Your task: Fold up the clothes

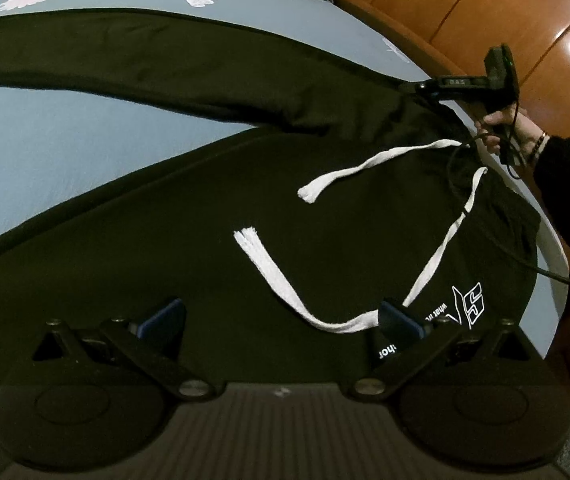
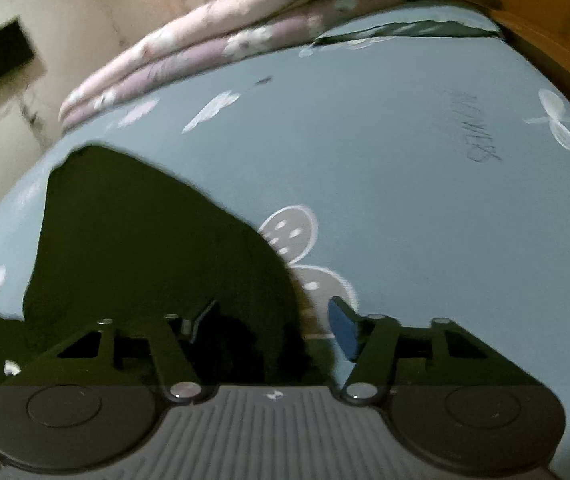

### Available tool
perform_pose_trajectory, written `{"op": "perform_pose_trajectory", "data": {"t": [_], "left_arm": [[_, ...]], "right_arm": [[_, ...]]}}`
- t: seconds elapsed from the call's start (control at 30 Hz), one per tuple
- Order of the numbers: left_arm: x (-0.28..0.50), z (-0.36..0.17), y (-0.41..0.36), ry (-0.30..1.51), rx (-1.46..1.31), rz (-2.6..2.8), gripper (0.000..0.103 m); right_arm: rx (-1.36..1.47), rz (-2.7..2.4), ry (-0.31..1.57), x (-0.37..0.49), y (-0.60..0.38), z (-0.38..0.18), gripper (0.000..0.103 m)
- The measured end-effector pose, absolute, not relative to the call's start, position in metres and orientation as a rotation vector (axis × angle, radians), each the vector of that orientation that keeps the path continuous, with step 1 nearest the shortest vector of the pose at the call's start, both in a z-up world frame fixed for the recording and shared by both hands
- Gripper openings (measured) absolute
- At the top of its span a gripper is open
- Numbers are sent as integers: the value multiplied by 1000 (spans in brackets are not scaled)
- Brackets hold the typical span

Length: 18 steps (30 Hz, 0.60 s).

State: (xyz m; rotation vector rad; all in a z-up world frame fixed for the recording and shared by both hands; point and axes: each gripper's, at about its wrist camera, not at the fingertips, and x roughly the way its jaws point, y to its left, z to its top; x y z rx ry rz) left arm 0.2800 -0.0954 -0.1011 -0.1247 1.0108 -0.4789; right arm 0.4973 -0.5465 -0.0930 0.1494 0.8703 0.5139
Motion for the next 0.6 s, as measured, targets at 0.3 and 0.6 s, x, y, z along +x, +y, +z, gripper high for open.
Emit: {"op": "perform_pose_trajectory", "data": {"t": [0.3, 0.6], "left_arm": [[280, -104, -94, 984, -90, -523, 102], [287, -87, -102, 939, 37, -526, 76]], "right_arm": [[157, 474, 934, 499, -547, -94, 13], [11, 387, 881, 476, -521, -75, 8]]}}
